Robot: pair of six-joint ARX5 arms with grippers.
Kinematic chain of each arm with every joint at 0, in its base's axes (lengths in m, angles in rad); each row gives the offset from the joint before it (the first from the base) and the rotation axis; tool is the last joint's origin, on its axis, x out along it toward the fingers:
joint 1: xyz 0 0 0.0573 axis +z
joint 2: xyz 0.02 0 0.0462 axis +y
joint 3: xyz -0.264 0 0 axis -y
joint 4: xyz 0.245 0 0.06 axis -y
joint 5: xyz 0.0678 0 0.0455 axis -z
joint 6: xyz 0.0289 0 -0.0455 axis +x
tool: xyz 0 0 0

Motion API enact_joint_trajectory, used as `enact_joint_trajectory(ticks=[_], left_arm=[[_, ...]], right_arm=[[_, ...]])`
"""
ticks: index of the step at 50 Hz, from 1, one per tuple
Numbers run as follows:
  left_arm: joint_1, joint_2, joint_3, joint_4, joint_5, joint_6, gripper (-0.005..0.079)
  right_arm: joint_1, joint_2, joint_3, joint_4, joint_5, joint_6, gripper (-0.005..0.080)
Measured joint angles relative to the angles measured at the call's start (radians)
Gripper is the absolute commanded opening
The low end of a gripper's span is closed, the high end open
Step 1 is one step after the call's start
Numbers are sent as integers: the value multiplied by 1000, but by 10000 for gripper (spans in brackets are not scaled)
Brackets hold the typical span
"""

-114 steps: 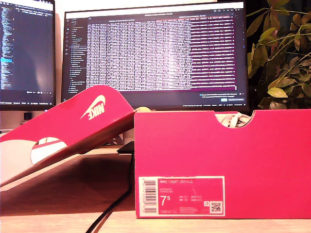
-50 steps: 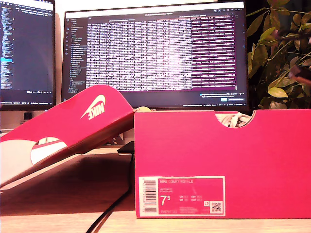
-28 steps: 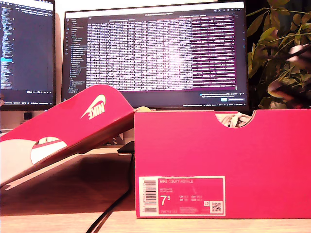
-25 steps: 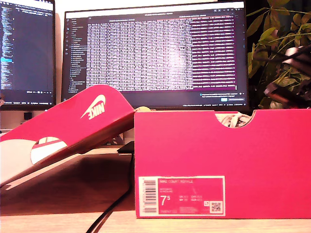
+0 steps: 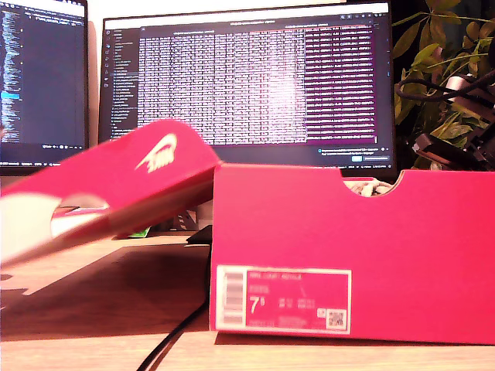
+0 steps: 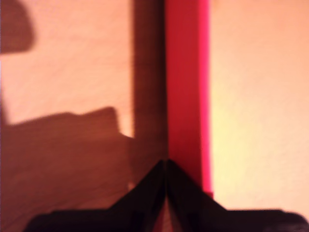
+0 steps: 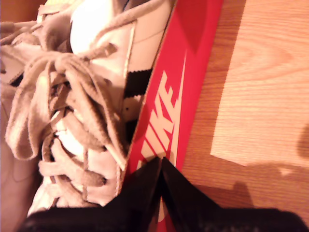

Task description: Close the red shoebox by pushing the lid with your left arm and holding the box in place with your right arm

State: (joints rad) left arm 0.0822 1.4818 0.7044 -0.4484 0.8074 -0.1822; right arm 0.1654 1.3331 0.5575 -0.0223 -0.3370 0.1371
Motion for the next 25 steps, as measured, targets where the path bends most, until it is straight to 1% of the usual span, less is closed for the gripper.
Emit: enact_joint_trajectory(ticks=[7,15,19,25], left_arm=[[5,0,56,-51,24,4,-19],[11,-10,115,-129,25,24,-19],[12,-30,151,-180,25,47,-19],[12,-74,208,-223,26,53,-19]], right_arm=[[0,0,0,2,5,0,-12],[0,0,0,3,7,0,-12],[0,0,0,3,8,0,-12],[0,0,0,4,11,0,-12]])
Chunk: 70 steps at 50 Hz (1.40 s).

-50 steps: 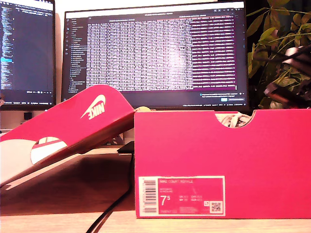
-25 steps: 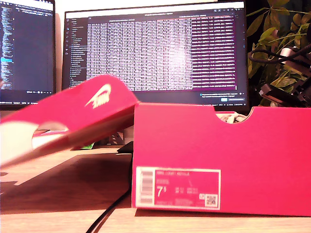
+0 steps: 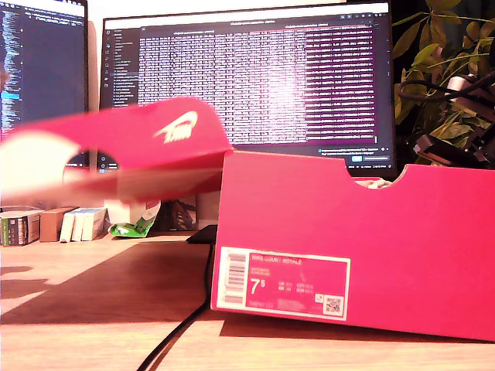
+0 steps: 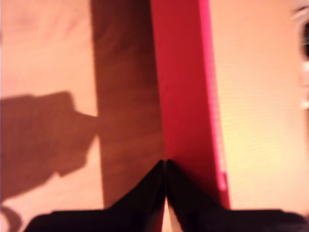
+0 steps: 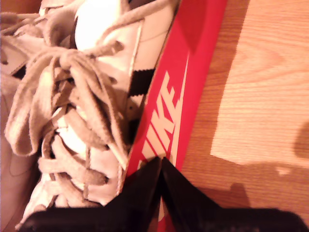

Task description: Close the red shoebox by pushing the lid with your left arm and holding the box in place with your right arm

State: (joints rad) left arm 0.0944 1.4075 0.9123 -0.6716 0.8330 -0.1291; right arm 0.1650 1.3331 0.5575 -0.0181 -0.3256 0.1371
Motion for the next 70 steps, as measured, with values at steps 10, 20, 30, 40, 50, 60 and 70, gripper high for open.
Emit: enact_joint_trajectory(ticks=[10,20,30,40,50,60,70], left_arm=[[3,-85,121,-32,46,2,-19],[-18,-131,174,-60,122,-1,-19],[-61,-131,188,-40,145,-29,-19],[-186,-163,233,57,163,-82,-19],[-331,-182,250,156,180,-159,-19],[-424,-182,251,237,135,-212,-19],[-482,-182,251,288,63,-237,-19]], right_arm=[[-2,0,0,0,-1,0,-12],[-1,0,0,1,-14,0,-12],[-1,0,0,3,-31,0,-12],[9,0,0,7,-35,0,-12],[36,1,0,44,-39,0,-12],[25,1,13,29,-23,-4,-12],[-31,1,149,-83,28,-28,-12]])
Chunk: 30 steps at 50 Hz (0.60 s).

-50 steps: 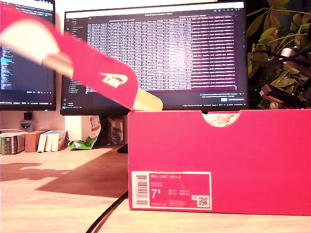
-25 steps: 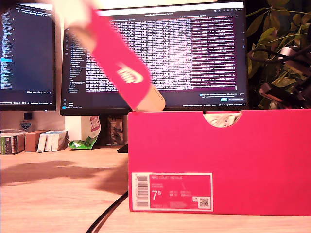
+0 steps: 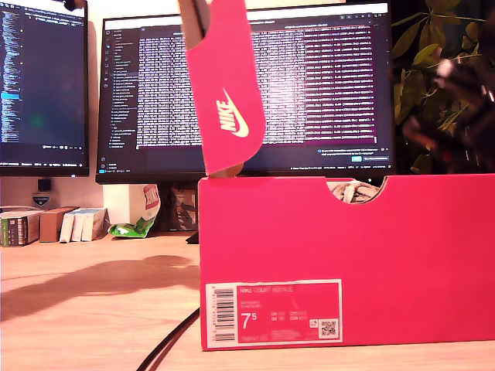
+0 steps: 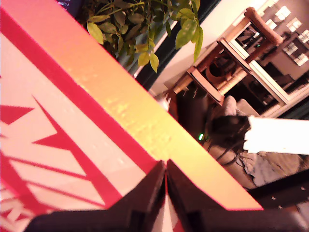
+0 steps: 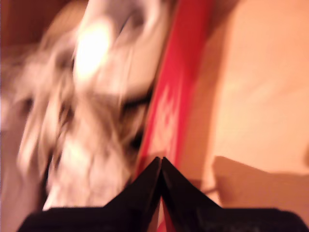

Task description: Close the red shoebox by pushing the lid with your left arm and holding the box in place with your right arm

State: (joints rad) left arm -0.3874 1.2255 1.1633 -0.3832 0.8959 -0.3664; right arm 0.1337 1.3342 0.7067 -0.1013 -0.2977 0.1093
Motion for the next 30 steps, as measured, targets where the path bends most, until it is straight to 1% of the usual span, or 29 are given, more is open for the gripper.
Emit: enact_joint_trajectory(ticks=[1,9,17,18,27,30], left_arm=[[-5,0,0,5,-6,-1,-19],[-37,2,-2,51,-47,-18,-19],[-72,10,-21,151,-103,-28,-19],[-77,13,-24,167,-108,-47,-19],[-119,58,-31,266,-122,-78,-19],[-129,66,-31,282,-153,-79,-19]], right_arm=[[-6,0,20,-9,2,-29,-12],[-21,0,171,-82,14,-53,-12],[-18,0,290,-129,11,-55,-12],[-16,0,305,-138,10,-56,-12],[-14,-1,424,-185,-31,-56,-12],[-14,-1,465,-195,-41,-55,-12]])
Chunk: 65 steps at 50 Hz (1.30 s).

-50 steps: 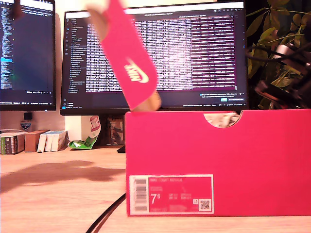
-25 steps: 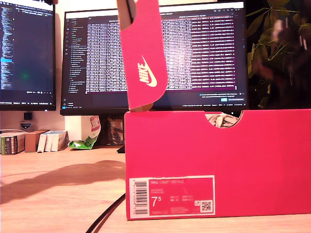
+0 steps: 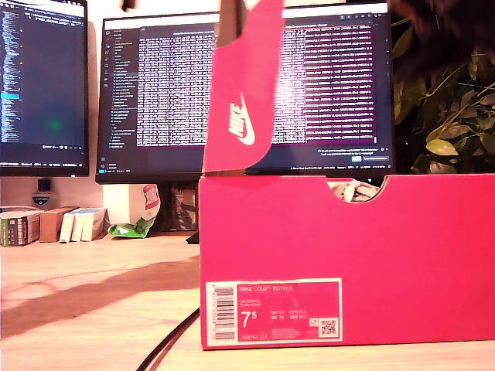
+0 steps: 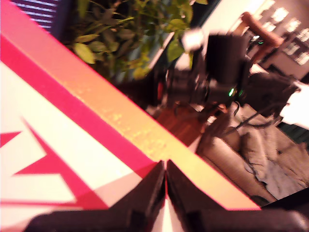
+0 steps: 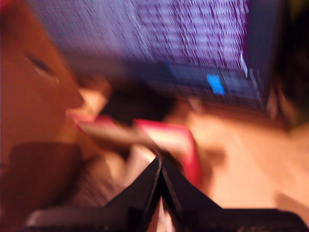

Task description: Close the red shoebox by pushing the lid with your left arm and holding the box in place with your right arm

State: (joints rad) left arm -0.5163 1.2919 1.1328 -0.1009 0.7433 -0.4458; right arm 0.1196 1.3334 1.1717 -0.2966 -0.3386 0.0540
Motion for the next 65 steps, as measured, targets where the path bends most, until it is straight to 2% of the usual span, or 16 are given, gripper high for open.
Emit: enact_joint_trajectory(ticks=[4,5,11,18,22,23,31,41,54,65], left_arm=[[0,15,-18,14,-103,8,-19],[2,19,-23,21,-128,43,-19],[10,42,-32,57,-220,65,-19],[18,38,-32,-11,-252,69,-19],[22,38,-32,-84,-264,94,-19],[22,38,-32,-100,-267,128,-19],[26,38,-32,-194,-320,206,-19],[28,38,-32,-250,-360,258,-19],[28,38,-32,-272,-362,266,-19],[34,38,-32,-277,-371,266,-19]], right_arm=[[0,0,57,-20,-47,0,-12],[0,0,69,-23,-62,0,-12],[8,-2,143,-74,-144,1,-12],[40,-11,156,-181,-183,0,-12],[63,-11,156,-259,-183,-42,-12],[68,-11,156,-276,-182,-51,-12],[93,2,156,-372,-163,-93,-12],[100,93,156,-451,-69,-163,-13],[120,228,156,-466,-32,-183,-13],[156,303,156,-467,40,-200,-13]])
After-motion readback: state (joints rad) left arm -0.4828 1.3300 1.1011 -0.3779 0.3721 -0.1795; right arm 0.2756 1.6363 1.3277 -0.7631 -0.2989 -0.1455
